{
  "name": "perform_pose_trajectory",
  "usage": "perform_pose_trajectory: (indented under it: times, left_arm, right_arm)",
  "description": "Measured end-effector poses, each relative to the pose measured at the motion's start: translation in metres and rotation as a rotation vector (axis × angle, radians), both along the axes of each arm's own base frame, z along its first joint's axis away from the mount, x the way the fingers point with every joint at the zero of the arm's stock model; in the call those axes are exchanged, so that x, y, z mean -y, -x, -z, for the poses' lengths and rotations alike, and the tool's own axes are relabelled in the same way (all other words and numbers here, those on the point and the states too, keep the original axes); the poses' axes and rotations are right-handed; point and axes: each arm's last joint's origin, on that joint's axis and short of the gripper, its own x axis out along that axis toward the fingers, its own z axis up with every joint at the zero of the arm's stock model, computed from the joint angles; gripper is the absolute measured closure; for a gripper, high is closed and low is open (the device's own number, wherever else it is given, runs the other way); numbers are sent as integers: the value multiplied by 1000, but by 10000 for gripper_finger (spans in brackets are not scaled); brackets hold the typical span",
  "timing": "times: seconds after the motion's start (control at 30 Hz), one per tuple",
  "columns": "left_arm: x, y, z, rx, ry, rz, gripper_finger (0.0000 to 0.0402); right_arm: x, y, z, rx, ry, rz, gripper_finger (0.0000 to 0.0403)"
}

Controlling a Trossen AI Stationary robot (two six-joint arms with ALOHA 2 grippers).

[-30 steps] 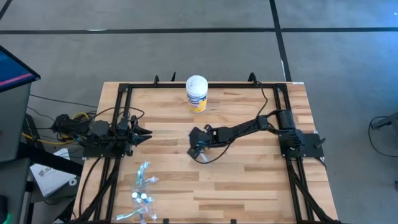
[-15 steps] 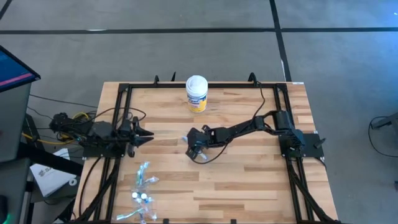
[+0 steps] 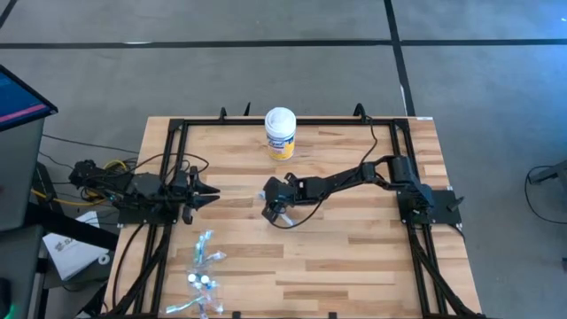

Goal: Pick & Place toothbrushing station
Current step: Put the blue toothbrush into the transparent organizer

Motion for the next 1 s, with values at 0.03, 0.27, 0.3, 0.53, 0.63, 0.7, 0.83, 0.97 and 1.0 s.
perform_pose_trajectory:
  times: [0.03, 0.27, 0.3, 0.53, 0.63, 0.7, 0.83, 0.97, 1.0]
  left_arm:
    - [0, 0, 0, 0, 0, 0, 311]
    - [0, 0, -1, 6, 1, 0, 311]
    - [0, 0, -1, 7, 1, 0, 311]
    - [0, 0, -1, 13, 3, 0, 311]
    - [0, 0, -1, 15, 3, 0, 311]
    - [0, 0, -1, 14, 4, 0, 311]
    - [0, 0, -1, 15, 5, 0, 311]
    - [0, 0, -2, 19, 7, 0, 311]
    - [0, 0, -2, 20, 7, 0, 311]
  right_arm:
    - [0, 0, 0, -1, -1, -2, 274]
    - [0, -2, -1, 24, 5, -17, 274]
    - [0, -2, -1, 27, 5, -17, 274]
    - [-1, -2, -1, 25, 4, -22, 274]
    - [-1, -2, -1, 24, 4, -23, 274]
    - [-2, -2, -1, 24, 3, -25, 274]
    - [-4, -2, -1, 23, 6, -33, 274]
    - [-5, -2, -1, 21, 6, -35, 274]
    - [-5, -2, -1, 18, 6, -34, 274]
